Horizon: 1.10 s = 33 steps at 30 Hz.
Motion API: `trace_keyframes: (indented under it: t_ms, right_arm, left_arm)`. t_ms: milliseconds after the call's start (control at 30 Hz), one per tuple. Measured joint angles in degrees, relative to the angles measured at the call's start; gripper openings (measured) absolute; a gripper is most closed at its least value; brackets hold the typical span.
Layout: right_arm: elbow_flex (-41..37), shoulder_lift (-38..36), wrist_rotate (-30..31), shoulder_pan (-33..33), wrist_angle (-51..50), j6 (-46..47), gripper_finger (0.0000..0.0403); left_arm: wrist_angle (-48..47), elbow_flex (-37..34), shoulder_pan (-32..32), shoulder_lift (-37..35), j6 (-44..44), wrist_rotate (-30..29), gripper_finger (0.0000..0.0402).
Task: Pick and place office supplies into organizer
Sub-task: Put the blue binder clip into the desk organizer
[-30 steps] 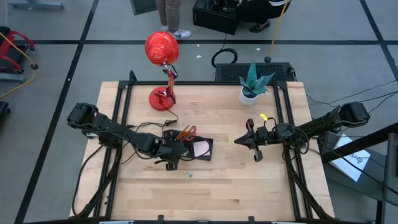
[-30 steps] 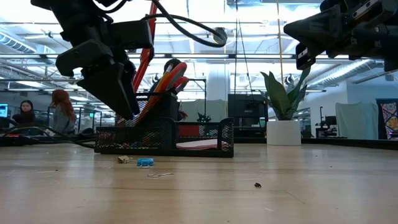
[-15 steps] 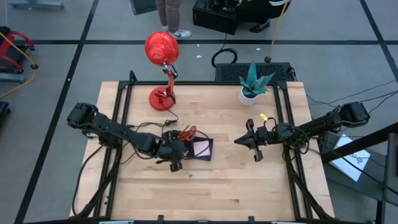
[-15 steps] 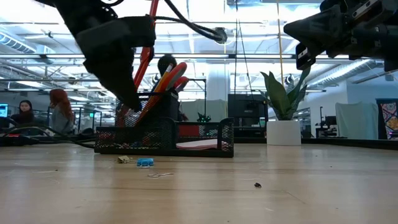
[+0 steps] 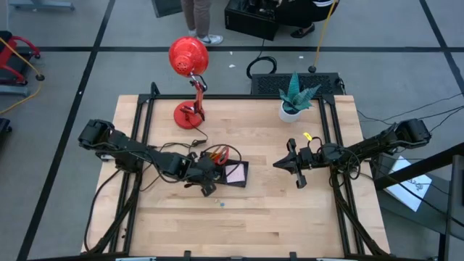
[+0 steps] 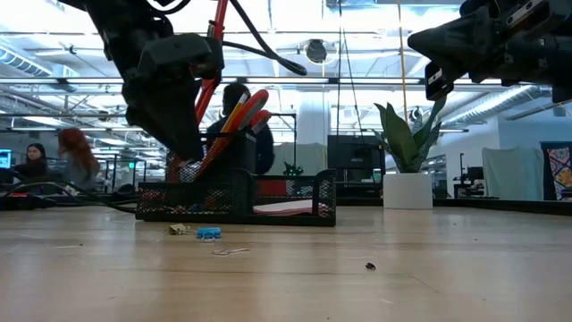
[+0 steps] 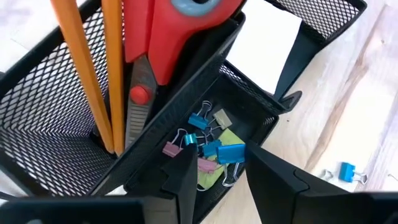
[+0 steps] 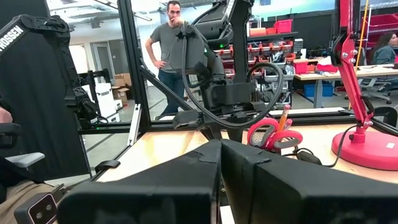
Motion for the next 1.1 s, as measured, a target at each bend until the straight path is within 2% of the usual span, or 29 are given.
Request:
trace_keyframes:
  t_ms: [200,433,867,1000,1100]
  right_arm:
    - [0.0,0.0,0.0,-0.01,0.16,-0.07,0.0004]
    - [0.0,0.0,0.0,0.0,0.22,0.0,0.0004]
    - [0.0,0.0,-0.91,-0.01,0.2,0.04,0.0004]
    - [0.0,0.0,-5.27,0.0,0.1,0.98,0.0004]
    - [0.04,0.11,-5.88,0.43,-0.35,2.01,0.0004]
  left_arm:
    - [-1.23,0.0,0.0,0.0,0.69,0.16,0.0135]
    - [-1.12,0.0,-0.01,0.0,5.78,1.02,0.0143]
    - [-1.39,0.0,0.25,0.0,3.91,0.01,0.028]
    - [-1.39,0.0,1.04,0.0,1.17,-0.01,0.0299]
    - [-1.34,0.0,1.59,0.0,-1.23,0.01,0.0302]
